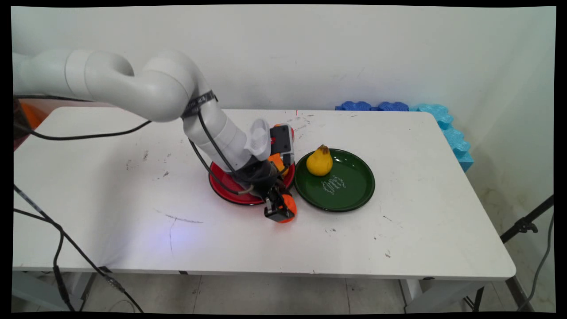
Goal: Place the picked object on the table
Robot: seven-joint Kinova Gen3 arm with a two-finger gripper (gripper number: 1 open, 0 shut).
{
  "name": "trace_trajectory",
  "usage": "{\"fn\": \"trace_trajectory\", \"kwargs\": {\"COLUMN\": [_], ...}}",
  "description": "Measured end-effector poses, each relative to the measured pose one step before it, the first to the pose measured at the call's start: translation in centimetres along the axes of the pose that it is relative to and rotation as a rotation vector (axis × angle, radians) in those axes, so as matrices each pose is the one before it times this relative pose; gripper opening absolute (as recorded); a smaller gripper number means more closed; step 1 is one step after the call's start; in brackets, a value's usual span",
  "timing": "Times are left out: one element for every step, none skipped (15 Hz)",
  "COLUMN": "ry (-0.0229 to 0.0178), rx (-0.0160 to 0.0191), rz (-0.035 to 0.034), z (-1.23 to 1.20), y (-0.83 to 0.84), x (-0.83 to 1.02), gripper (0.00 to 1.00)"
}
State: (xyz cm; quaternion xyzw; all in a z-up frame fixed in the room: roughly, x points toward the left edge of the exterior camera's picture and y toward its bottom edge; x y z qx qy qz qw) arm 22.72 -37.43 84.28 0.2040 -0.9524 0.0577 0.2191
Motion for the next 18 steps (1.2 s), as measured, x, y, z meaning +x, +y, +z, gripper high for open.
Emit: {"fn": "trace_trajectory", "kwargs": {"ry": [0.00200,0.00244,0.00204,0.00294,0.00159,0.00313,0.00305,0.00332,0.00265,0.00325,0.00222,0.00271,0.00218,0.00173,0.00262,0.00288,0.00168,0.00316], "rx": [0.00036,0.00011,-0.00059,-0.00128,-0.00062,-0.00132,-0.00103,-0.00152,-0.00137,-0.00161,-0.00114,-0.00143,-0.00115,-0.00043,-0.00083,-0.00082,-0.00069,-0.00072], "rz": [-0.00092,-0.00070,-0.00045,-0.00058,-0.00018,-0.00115,-0.00049,-0.00026,-0.00080,-0.00078,-0.00073,-0.00104,-0.00085,-0.00050,-0.00171,-0.00151,-0.00102,-0.00176], "z": [0.428,0.342,0.215,0.306,0.145,0.277,0.215,0.250,0.189,0.212,0.133,0.154,0.133,0.091,0.097,0.073,0.003,-0.041], "y": [0.000,0.025,0.026,0.067,0.036,0.068,0.047,0.057,0.042,0.046,0.020,0.020,-0.002,-0.013,-0.019,-0.017,-0.001,-0.009], "x": [-0.255,-0.164,-0.086,-0.115,-0.044,-0.086,-0.039,-0.034,-0.030,-0.019,-0.009,-0.006,-0.007,-0.006,-0.017,0.002,0.018,0.051], "gripper": [0.00,0.00,0.00,0.00,0.00,0.00,0.00,0.00,0.00,0.00,0.00,0.00,0.00,1.00,1.00,1.00,1.00,1.00]}}
